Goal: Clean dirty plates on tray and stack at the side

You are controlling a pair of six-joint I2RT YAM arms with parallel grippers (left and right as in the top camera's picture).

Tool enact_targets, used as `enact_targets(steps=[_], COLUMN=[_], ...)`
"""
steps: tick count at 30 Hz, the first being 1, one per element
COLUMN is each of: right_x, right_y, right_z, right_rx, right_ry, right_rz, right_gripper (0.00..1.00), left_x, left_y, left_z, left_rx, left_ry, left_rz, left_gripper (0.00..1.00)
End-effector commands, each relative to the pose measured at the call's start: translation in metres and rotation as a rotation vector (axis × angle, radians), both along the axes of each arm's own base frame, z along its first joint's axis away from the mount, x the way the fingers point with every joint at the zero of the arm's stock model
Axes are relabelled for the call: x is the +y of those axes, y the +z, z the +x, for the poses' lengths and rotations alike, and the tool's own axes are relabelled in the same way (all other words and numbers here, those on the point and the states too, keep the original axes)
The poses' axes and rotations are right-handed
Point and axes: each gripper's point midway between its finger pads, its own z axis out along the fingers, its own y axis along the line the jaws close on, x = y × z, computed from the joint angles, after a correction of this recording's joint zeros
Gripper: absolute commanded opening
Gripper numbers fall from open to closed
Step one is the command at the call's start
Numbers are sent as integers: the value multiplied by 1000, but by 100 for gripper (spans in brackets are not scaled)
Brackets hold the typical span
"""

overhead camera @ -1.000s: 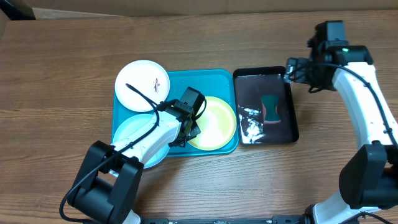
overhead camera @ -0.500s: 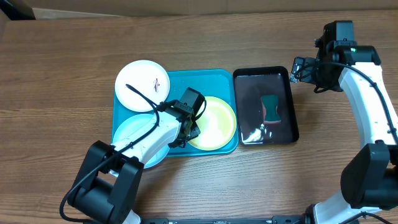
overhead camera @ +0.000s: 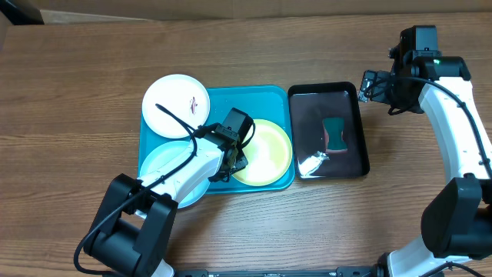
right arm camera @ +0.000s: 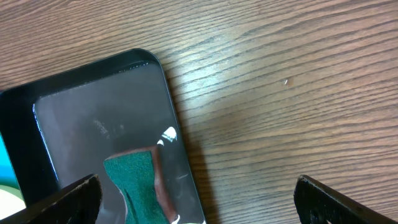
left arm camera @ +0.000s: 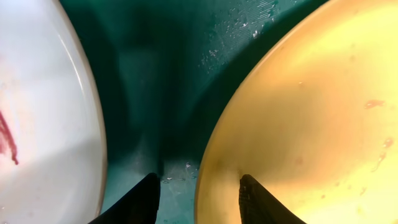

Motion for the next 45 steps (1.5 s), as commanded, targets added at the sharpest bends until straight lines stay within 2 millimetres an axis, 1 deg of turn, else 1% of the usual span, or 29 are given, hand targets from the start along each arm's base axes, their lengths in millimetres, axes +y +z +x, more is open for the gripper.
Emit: enact_targets(steps=[1,2,4,7,8,9,11,18,24,28,32,33,35,36,38,41,43,45], right_x=[-1,-1,-1,-1,-1,-1,-1,-1,-1,-1,-1,0,3,9,12,-2,-19,-42], right_y=[5,5,5,5,5,5,5,5,5,5,5,7,14,16,18,21,22,25], right_z=[4,4,4,4,4,4,4,4,4,4,4,8,24,28,32,36,38,40], right_rx=[-18,-18,-18,-18,-18,-18,-18,-18,-18,-18,-19,-38,-108,-126,-146,-166,-183,-204], right_ry=[-5,-5,-5,-5,-5,-5,-5,-5,-5,-5,-5,-3,4,18,25,-13,-68,-142], right_rz=[-1,-1,-1,-1,-1,-1,-1,-1,-1,-1,0,3,20,57,72,67,72,79], right_gripper=[100,100,100,100,100,100,100,100,100,100,100,100,100,100,100,100,100,100], left_x=[2,1,0,-1,-1,-1,0,9,19,19,14,13,11,10,8,5,0,-6], left_y=[-10,-11,-15,-16,-15,-14,-7,29,55,74,95,101,113,118,128,142,148,152], left_z=[-4,-4,-5,-5,-4,-4,3,40,61,79,95,98,104,106,111,116,118,119], left_rx=[22,27,34,40,37,34,8,-89,-119,-173,-230,-242,-261,-268,-288,-312,-326,-340], left_ry=[-11,-11,-12,-12,-13,-16,-53,-75,-101,-145,-159,-168,-177,-183,-202,-209,-219,-234], left_rz=[16,15,12,4,3,2,15,-6,-4,2,-11,-11,-13,-13,-12,-21,-36,-40], left_gripper=[43,41,32,14,5,4,4,4,4,4,4,4,4,4,4,4,4,4])
